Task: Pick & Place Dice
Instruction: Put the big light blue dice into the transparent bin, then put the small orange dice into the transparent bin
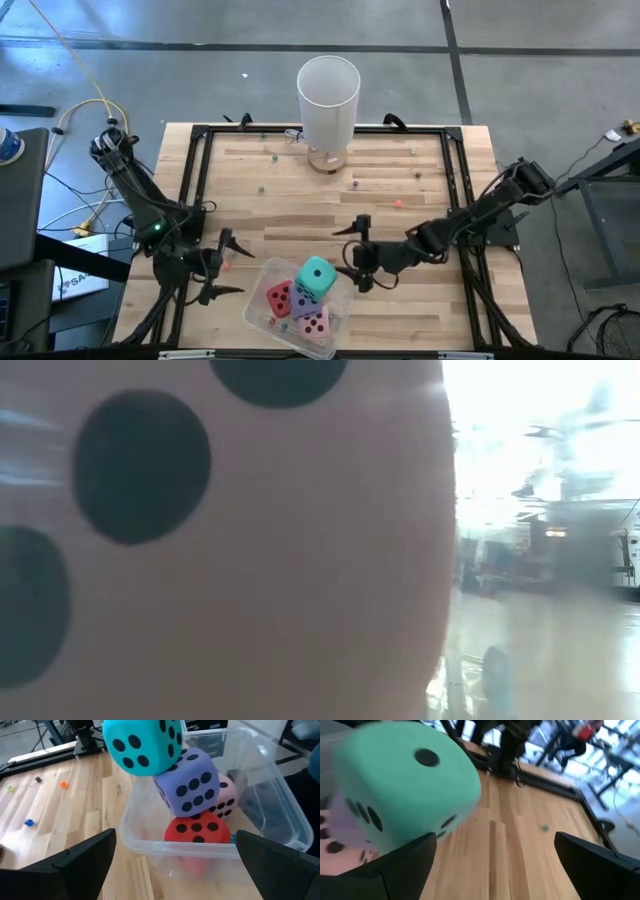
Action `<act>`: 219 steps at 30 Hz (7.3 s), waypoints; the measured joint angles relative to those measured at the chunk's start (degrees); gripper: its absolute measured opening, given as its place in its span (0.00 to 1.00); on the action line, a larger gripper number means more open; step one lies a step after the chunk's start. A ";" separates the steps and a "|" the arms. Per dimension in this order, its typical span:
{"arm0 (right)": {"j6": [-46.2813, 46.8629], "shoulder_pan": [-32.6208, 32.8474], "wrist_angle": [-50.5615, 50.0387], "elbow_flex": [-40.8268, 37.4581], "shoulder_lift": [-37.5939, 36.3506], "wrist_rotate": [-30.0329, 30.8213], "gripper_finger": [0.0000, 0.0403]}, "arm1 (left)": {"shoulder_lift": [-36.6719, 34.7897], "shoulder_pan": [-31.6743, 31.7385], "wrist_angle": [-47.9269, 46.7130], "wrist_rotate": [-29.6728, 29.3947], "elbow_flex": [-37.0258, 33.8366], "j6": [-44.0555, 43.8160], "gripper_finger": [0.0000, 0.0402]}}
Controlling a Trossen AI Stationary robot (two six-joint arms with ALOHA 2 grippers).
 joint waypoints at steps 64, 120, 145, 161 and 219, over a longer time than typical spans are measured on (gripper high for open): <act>-5.22 -0.18 9.09 -0.02 1.05 -18.03 0.98 | -0.02 -0.68 0.98 -1.33 0.01 0.38 1.00; 22.27 10.87 -22.41 0.00 -10.35 8.02 0.98 | -13.97 11.17 -2.98 -17.64 0.02 0.61 1.00; 40.05 -12.62 -29.77 -35.15 -38.71 18.19 0.98 | -24.83 49.64 -6.30 5.49 -8.41 3.19 1.00; 1.07 -22.18 12.44 -48.26 -51.11 0.52 0.98 | -21.84 67.50 7.27 23.32 -8.39 10.38 1.00; 3.52 -47.42 24.05 -48.26 -37.24 -14.04 0.98 | 1.81 78.02 -5.99 28.72 9.51 9.70 1.00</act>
